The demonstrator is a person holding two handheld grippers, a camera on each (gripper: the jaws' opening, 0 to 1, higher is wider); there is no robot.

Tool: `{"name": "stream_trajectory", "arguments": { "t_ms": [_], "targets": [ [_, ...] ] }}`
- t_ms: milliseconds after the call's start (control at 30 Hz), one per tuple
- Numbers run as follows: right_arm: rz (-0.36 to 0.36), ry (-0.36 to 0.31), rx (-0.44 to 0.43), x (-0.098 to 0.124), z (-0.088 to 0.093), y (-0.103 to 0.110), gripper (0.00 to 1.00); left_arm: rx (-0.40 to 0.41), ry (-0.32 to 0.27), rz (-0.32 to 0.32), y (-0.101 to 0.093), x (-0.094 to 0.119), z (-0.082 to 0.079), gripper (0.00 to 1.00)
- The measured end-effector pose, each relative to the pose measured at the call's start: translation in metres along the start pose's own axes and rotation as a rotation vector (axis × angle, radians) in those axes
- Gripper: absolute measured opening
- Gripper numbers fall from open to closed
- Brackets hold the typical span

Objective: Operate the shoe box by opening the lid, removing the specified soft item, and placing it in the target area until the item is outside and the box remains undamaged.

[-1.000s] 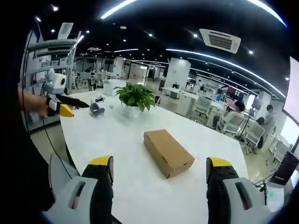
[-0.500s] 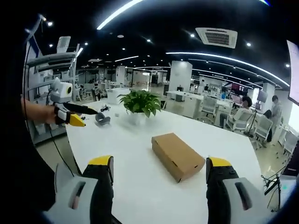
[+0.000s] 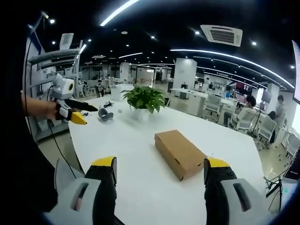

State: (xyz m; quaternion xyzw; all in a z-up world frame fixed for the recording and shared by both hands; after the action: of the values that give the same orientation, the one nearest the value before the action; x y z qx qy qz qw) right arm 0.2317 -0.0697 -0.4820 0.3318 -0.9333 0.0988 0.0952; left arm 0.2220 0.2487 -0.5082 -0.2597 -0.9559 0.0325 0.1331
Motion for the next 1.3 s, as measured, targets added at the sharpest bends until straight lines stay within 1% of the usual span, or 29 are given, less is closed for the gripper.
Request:
{"name": "stream_trajectory", "arguments": {
  "t_ms": [100, 200, 300, 367, 433, 533, 567, 633, 667, 800, 833, 867, 900, 967, 1000, 1067, 1133, 1167, 1200, 1233, 1267, 1300],
  "targets": [
    [-0.006, -0.006, -0.005, -0.002, 0.000, 0.003, 0.76, 0.000, 0.010, -0.002, 0.001, 0.001, 0.002, 0.90],
    [-0.011, -0.009, -0.017, -0.005, 0.001, 0.006, 0.75, -0.017, 0.017, 0.014, 0.002, -0.002, 0.001, 0.91],
    [-0.002, 0.000, 0.003, -0.007, 0.002, 0.007, 0.75, -0.021, 0.020, 0.022, 0.001, -0.005, 0.001, 0.91],
    [-0.003, 0.000, 0.006, -0.008, 0.000, 0.007, 0.76, -0.023, 0.012, 0.026, 0.001, -0.005, 0.000, 0.92],
    [0.009, 0.004, 0.029, -0.008, -0.003, 0.006, 0.75, -0.004, -0.002, 0.026, 0.000, -0.007, 0.000, 0.93],
    [0.017, 0.034, 0.072, -0.007, -0.002, 0.003, 0.73, 0.016, -0.001, 0.032, 0.000, -0.010, 0.002, 0.95],
    [0.035, 0.066, 0.091, -0.007, 0.001, -0.001, 0.72, 0.019, 0.003, 0.034, 0.000, -0.012, 0.004, 0.97],
    [0.052, 0.092, 0.088, -0.006, 0.004, -0.005, 0.73, 0.025, 0.015, 0.037, 0.000, -0.016, 0.006, 0.99],
    [0.057, 0.092, 0.076, -0.006, 0.005, -0.007, 0.74, 0.031, 0.025, 0.044, 0.001, -0.019, 0.007, 0.99],
    [0.101, 0.076, 0.006, -0.003, 0.006, -0.014, 0.78, 0.034, 0.025, 0.061, 0.001, -0.026, 0.004, 0.99],
    [0.119, 0.072, -0.049, -0.003, 0.008, -0.016, 0.79, 0.035, 0.025, 0.067, 0.002, -0.029, 0.003, 0.99],
    [0.125, 0.070, -0.078, -0.003, 0.008, -0.018, 0.81, 0.036, 0.027, 0.070, 0.003, -0.031, 0.001, 0.99],
    [0.135, 0.067, -0.126, -0.002, 0.009, -0.020, 0.82, 0.037, 0.027, 0.072, 0.003, -0.032, 0.001, 0.99],
    [0.142, 0.032, -0.176, -0.003, 0.007, -0.023, 0.83, 0.044, 0.024, 0.078, 0.004, -0.036, 0.000, 0.99],
    [0.144, 0.016, -0.190, -0.003, 0.006, -0.025, 0.83, 0.048, 0.021, 0.080, 0.004, -0.037, 0.000, 0.99],
    [0.150, 0.000, -0.184, -0.004, 0.009, -0.031, 0.83, 0.049, 0.013, 0.082, 0.006, -0.042, 0.001, 0.99],
    [0.156, -0.002, -0.176, -0.005, 0.011, -0.035, 0.84, 0.060, 0.006, 0.065, 0.008, -0.047, 0.001, 0.98],
    [0.155, 0.001, -0.153, -0.007, 0.013, -0.039, 0.84, 0.087, -0.002, 0.058, 0.007, -0.050, -0.002, 0.99],
    [0.153, 0.003, -0.149, -0.008, 0.013, -0.039, 0.84, 0.093, -0.009, 0.057, 0.007, -0.050, -0.003, 0.99],
    [0.137, 0.009, -0.128, -0.011, 0.018, -0.047, 0.84, 0.109, -0.048, 0.054, 0.005, -0.051, -0.008, 0.99],
    [0.128, 0.003, -0.112, -0.012, 0.019, -0.051, 0.84, 0.094, -0.090, 0.071, 0.003, -0.052, -0.013, 0.99],
    [0.122, -0.004, -0.100, -0.014, 0.019, -0.053, 0.83, 0.088, -0.104, 0.074, 0.001, -0.052, -0.015, 0.99]
  ]
}}
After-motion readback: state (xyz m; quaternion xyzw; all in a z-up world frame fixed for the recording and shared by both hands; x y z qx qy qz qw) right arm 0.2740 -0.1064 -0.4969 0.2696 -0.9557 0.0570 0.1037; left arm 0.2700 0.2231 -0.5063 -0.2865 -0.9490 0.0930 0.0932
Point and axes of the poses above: the point that each gripper's makers call its tool centre point, and the gripper's own axes: x roughly backward along the fingers, y roughly to its left, z roughly out of its underside, the point moved 6 cm from there along x, roughly backward along the fingers, and after that the axes turned 8 degrees about -y, right-handed, at the moved point
